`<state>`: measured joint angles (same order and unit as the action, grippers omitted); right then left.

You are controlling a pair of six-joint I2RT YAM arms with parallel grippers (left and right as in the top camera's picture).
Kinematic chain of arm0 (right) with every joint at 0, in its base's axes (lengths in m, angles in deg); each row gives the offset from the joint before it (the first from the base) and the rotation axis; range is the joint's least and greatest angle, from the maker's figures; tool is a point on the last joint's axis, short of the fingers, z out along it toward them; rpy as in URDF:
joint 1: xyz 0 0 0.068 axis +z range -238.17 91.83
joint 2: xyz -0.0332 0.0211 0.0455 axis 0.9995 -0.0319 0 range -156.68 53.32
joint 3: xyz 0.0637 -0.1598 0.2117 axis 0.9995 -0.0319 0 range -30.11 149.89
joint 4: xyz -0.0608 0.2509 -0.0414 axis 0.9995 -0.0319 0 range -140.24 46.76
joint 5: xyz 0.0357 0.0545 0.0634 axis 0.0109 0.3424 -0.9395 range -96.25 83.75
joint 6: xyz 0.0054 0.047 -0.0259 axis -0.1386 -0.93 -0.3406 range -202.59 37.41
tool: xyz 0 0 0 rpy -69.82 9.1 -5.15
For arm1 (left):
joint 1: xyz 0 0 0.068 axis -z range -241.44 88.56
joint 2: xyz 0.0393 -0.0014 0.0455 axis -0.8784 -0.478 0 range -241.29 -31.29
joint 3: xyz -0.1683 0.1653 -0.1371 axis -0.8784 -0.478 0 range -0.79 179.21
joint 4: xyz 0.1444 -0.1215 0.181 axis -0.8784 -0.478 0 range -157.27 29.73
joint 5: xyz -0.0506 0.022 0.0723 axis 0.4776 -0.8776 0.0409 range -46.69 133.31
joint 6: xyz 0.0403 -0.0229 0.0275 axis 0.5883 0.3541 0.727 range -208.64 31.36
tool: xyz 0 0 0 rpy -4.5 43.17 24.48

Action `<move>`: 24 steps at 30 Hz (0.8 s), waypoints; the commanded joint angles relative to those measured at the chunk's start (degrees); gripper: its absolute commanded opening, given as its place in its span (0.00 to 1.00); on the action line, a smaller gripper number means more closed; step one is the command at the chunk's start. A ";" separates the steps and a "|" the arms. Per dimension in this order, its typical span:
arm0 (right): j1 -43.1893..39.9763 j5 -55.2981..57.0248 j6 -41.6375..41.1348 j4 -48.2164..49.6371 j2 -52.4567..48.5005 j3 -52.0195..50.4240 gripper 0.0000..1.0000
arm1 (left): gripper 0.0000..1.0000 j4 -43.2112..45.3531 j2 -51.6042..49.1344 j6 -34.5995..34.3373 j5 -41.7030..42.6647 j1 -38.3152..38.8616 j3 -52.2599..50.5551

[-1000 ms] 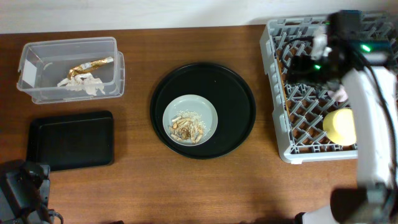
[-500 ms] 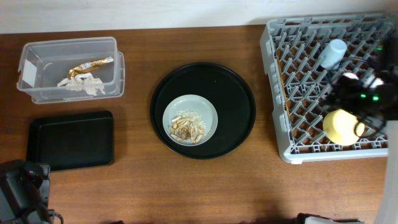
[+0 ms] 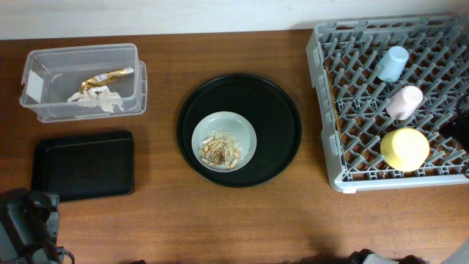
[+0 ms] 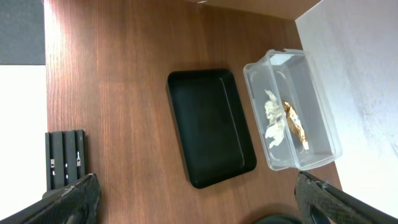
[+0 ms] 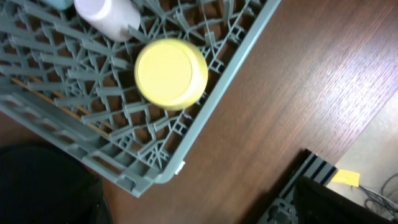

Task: Sort waste into correct bins and load items into the dishwasher rack
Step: 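Withdraw the right gripper and move the left gripper toward the plate, then grasp the rim of the white plate with the left gripper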

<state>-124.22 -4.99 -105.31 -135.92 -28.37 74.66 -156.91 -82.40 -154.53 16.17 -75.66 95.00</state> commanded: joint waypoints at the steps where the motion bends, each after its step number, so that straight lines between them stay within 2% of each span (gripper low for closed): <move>1: -0.39 0.87 -0.70 0.33 0.52 -0.42 0.98 | 0.99 -0.04 -0.02 -0.70 8.81 -0.20 -0.02; 4: -0.37 0.87 -0.70 0.33 0.52 -0.42 0.98 | 0.99 -0.04 -0.02 0.00 21.92 -0.20 -0.02; 10: -0.37 0.87 -0.70 0.33 0.52 -0.42 0.98 | 0.99 1.27 -0.15 20.28 51.21 -0.20 -0.42; 11: -0.39 0.87 -0.70 0.33 0.52 -0.42 0.98 | 0.99 2.73 -0.33 25.88 56.26 -0.20 -0.50; 13: -0.39 0.87 -0.70 0.33 0.52 -0.42 0.98 | 0.99 3.96 -0.96 30.64 60.65 -0.15 -0.50; 16: -0.39 0.87 -0.70 0.33 0.52 -0.42 0.98 | 0.99 5.33 -3.08 34.36 59.19 1.09 -0.50; 19: -0.39 0.87 -0.70 0.33 0.52 -0.42 0.98 | 0.99 6.27 -7.78 34.36 55.17 5.81 -0.48; 23: -0.39 0.87 -0.70 0.33 0.52 -0.42 0.98 | 0.99 9.94 -17.18 34.69 50.99 20.87 -0.20; 24: -0.39 0.87 -0.70 0.33 0.52 -0.42 0.98 | 0.99 12.41 -20.52 33.94 47.82 27.85 0.37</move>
<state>-124.35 -4.79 -105.35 -135.79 -28.37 74.59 -147.97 -95.98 -122.18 69.26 -60.23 94.89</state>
